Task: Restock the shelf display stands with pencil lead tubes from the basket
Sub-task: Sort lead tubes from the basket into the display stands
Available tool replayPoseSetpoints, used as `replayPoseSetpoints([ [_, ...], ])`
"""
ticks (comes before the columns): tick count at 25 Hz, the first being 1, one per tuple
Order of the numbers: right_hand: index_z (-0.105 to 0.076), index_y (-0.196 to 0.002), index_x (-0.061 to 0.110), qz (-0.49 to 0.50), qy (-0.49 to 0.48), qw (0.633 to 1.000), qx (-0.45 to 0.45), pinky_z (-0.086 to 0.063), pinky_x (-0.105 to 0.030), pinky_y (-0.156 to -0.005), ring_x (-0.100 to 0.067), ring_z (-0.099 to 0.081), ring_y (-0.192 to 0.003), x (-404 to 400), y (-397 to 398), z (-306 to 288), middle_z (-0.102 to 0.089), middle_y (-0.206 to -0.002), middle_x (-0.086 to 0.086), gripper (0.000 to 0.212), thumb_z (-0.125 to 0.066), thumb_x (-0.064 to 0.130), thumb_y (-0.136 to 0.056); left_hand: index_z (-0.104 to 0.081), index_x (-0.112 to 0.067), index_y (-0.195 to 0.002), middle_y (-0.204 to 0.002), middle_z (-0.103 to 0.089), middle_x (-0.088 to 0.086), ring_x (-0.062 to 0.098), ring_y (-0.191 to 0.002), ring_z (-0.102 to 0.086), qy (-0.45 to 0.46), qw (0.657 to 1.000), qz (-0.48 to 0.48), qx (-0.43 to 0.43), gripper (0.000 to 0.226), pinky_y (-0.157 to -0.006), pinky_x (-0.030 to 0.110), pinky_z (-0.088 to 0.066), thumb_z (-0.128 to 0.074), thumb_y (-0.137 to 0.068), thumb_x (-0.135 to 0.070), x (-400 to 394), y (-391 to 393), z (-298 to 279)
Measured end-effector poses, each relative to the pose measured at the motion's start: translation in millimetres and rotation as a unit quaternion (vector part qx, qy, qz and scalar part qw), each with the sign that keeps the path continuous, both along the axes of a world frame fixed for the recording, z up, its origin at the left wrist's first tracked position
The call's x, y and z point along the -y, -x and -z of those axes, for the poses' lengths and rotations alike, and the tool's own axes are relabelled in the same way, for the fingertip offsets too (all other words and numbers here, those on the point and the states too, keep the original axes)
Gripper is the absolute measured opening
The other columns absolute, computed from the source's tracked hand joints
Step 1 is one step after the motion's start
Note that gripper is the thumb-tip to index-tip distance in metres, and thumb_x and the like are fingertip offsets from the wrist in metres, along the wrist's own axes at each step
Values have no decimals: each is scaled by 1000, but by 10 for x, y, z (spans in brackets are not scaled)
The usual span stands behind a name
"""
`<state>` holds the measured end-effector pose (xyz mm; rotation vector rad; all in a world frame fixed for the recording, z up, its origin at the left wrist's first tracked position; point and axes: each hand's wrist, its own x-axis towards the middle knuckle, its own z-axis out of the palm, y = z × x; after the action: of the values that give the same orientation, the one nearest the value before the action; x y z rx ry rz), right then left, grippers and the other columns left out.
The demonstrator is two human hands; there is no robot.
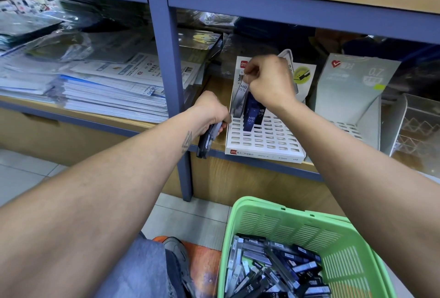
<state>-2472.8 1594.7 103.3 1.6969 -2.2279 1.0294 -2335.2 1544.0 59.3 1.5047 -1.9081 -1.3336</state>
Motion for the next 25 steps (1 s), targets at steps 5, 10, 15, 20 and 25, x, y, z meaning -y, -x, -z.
replayPoseSetpoints([
  [5,-77,-101,23,-13,15,1000,17,-56,-35,-76,-22,-67,-93,20,-10,-27,-75,-100,-1,14,-72,18,-88,-57,-2,-85,-61,-63,15,17,-36,-54,-3,1000,5,-4,21,-42,25,-47,-76,-81,6,10,-12,-2],
  [10,-77,-97,24,-5,14,999,30,-56,-35,-77,-22,-68,-93,8,15,33,-75,-98,1,12,-72,19,-87,-59,0,-85,-56,-61,15,17,-32,-53,-9,1000,7,-13,19,-39,23,-45,-75,-80,8,3,-22,-6],
  [15,-73,-91,24,-12,23,996,86,-57,-39,-77,-20,-67,-89,74,48,-16,-73,-91,2,11,-69,16,-86,-59,0,-84,-53,-61,14,18,-35,-54,-18,1000,11,-16,20,-41,24,-46,-76,-80,8,22,-49,-31],
  [20,-73,-85,27,8,5,999,43,-42,-25,-66,-17,-65,-85,57,67,110,-72,-88,5,11,-70,17,-84,-59,1,-86,-55,-61,14,18,-35,-53,-30,999,31,-5,18,-41,24,-47,-76,-82,7,31,-75,-51],
  [25,-73,-86,27,-14,-40,998,39,-56,-35,-75,-21,-66,-87,34,43,222,-72,-90,3,11,-73,16,-83,-58,0,-83,-54,-60,14,18,-36,-53,-41,999,27,-8,16,-40,24,-47,-73,-83,7,72,-108,-78],
])
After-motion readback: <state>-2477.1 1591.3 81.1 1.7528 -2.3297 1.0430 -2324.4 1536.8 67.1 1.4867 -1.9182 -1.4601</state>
